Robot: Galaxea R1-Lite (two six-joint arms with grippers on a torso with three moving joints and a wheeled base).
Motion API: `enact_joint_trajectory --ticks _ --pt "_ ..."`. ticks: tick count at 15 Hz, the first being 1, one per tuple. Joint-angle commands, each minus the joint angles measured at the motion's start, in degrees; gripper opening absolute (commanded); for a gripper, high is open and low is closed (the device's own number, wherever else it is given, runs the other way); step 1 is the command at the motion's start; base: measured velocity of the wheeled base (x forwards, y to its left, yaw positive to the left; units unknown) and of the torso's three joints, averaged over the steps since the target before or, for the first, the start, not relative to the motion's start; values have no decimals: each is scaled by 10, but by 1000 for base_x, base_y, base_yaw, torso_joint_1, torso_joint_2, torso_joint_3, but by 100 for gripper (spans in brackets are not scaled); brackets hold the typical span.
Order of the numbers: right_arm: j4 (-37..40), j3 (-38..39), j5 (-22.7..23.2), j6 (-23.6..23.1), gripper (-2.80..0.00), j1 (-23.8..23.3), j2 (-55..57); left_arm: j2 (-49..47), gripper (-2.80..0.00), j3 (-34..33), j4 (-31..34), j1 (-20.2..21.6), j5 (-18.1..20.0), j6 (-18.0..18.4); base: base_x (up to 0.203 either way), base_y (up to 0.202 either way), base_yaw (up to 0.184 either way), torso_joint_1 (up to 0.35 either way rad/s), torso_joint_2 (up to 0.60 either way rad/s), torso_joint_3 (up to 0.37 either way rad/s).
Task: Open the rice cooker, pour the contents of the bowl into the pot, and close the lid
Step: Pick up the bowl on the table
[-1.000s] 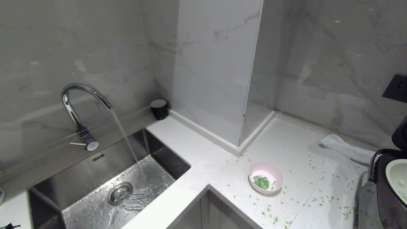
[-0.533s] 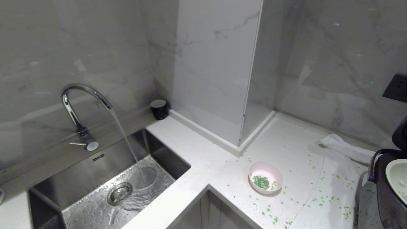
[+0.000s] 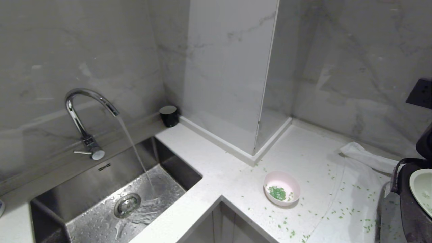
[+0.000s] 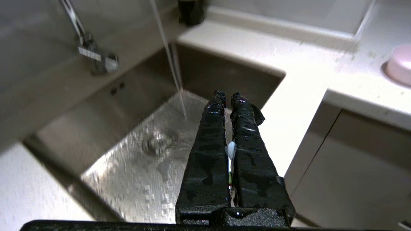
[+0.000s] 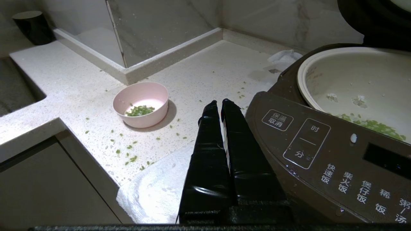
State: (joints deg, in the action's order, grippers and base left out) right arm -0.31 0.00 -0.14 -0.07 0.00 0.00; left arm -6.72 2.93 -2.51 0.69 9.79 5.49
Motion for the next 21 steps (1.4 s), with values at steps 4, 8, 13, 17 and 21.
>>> enact_joint_trajectory --ticks 4,8,13,17,21 --pt "0 1 0 0 -280 0 0 8 -280 -27 8 -1 -98 -4 0 0 0 0 0 0" --pt "0 1 0 0 -280 0 0 71 -280 -35 6 -5 -97 1 0 0 0 0 0 0" --pt "25 -7 1 -24 -280 -1 2 67 -280 -37 2 -8 -99 -14 0 0 0 0 0 0" --pt "47 -148 21 -3 -280 1 158 67 -280 -37 1 -7 -97 -37 0 0 0 0 0 0" --pt "48 -332 97 6 -280 8 407 67 -280 -36 3 -7 -99 -38 0 0 0 0 0 0"
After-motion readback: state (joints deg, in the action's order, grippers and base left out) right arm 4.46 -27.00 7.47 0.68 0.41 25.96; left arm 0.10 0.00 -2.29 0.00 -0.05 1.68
